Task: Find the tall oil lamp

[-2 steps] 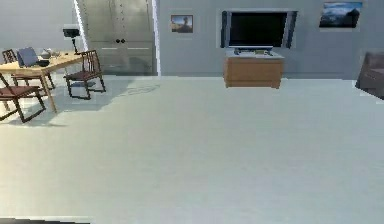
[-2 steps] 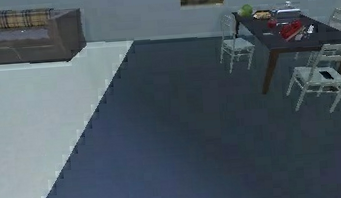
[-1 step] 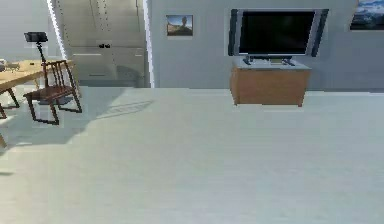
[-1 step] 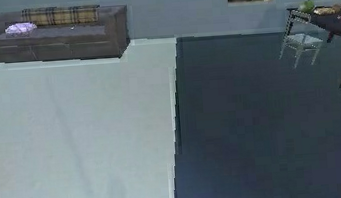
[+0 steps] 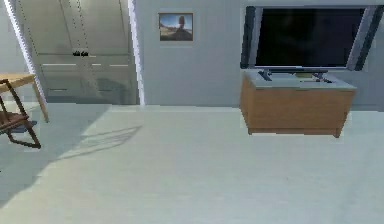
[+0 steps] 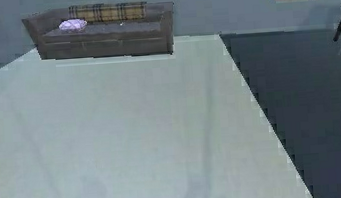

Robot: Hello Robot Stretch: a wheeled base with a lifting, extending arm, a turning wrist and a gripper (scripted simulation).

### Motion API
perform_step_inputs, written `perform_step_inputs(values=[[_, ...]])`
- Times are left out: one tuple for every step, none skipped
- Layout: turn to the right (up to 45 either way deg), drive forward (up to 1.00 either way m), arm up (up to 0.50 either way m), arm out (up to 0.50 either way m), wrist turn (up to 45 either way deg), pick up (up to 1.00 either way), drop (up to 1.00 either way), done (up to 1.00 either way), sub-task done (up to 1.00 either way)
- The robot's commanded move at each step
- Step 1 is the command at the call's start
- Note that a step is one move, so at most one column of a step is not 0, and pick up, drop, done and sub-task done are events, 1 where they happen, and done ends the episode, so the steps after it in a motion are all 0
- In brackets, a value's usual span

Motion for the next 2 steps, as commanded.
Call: perform_step_inputs(values=[[0.0,1.0,0.0,0.0,0.0,0.0,0.0,0.0,0.0],[0.0,1.0,0.0,0.0,0.0,0.0,0.0,0.0,0.0]])
